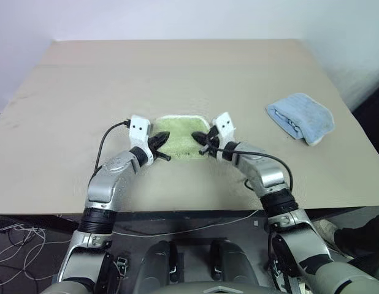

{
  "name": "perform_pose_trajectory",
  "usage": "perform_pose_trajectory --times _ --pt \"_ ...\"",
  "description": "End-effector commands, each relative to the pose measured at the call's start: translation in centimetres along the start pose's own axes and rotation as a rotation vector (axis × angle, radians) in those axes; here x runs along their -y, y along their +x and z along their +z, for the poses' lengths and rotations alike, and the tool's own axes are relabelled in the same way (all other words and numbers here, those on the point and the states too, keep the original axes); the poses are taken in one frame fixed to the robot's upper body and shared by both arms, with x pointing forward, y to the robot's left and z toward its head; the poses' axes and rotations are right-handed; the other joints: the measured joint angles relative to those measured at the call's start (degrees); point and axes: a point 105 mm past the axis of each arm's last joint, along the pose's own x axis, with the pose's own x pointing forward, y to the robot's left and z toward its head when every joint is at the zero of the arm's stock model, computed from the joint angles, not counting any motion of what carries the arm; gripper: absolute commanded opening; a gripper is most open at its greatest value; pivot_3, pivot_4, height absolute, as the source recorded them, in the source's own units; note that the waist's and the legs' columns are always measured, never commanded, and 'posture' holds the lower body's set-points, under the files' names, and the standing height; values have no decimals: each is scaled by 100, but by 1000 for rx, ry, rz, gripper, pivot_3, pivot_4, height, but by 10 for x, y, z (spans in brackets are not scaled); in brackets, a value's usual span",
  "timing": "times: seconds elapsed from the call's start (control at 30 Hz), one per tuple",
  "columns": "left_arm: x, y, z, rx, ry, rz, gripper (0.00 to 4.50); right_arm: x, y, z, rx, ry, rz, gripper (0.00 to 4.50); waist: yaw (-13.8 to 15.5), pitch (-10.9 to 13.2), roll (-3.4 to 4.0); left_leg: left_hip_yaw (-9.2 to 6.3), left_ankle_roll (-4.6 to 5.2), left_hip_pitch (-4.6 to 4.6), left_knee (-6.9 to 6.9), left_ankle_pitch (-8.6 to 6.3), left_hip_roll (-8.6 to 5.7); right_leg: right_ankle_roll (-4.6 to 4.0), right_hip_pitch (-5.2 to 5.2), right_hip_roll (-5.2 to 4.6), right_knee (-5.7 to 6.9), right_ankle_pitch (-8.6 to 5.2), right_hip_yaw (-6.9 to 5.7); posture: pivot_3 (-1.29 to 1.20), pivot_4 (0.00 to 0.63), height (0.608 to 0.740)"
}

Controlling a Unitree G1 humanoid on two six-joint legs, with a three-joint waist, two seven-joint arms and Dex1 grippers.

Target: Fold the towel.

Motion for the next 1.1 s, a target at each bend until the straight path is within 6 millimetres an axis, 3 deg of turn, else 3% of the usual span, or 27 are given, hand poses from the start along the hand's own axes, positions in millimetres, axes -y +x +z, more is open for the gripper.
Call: perform_pose_trajectory --times 0.03,0.1,0.2,0.27,0.4,0.5,0.57,0.8,0.87,1.1 --pt "2 1 -12 -43 73 -12 16 -1 5 -24 -94 -26 -7 0 -7 -7 1 0 0 7 0 0 1 0 6 0 0 0 0 0 150 740" --pt "2 -1 -18 -56 86 -15 16 -1 5 -30 -110 -34 -10 0 -13 -13 0 -1 0 19 0 -1 3 0 16 0 0 0 0 0 150 740" --pt "0 -5 -10 -4 46 -6 16 1 2 -15 -35 -36 -5 0 -15 -15 1 -2 -1 22 -1 -2 4 -1 16 -6 3 0 1 0 150 740" --pt "-11 -12 18 122 -146 26 16 4 -7 18 95 -45 9 0 -9 -12 1 -2 -2 21 -1 -2 4 -1 15 -11 4 0 1 0 150 740" --pt "-36 -33 46 253 -418 72 16 13 -28 52 214 -91 -3 0 -8 -3 1 -6 -1 5 0 -1 5 0 2 -20 4 1 2 0 150 740" --pt "-53 -49 50 267 -649 55 606 26 -46 66 248 -131 -44 0 -4 -3 0 -6 0 6 0 -1 4 1 3 -18 6 1 2 0 150 740" --pt "-56 -53 47 241 -706 49 1255 29 -51 68 248 -141 -55 0 -4 -3 -1 -6 0 7 1 -1 2 2 6 -15 6 0 1 0 150 740" --pt "-51 -50 22 100 -858 16 3652 35 -56 68 245 -158 -87 0 3 0 -5 -5 -1 8 4 0 -2 3 8 -6 10 -1 0 0 150 740" --pt "-37 -41 10 25 -890 -19 4342 32 -56 66 244 -164 -89 0 1 0 -5 -5 -3 9 4 2 -2 3 7 -5 11 -1 0 0 150 740" --pt "-18 -33 4 -42 -924 -78 4456 30 -58 65 249 -167 -97 0 23 -1 -5 -5 -4 11 5 2 -3 3 10 -7 12 -1 1 0 150 740"
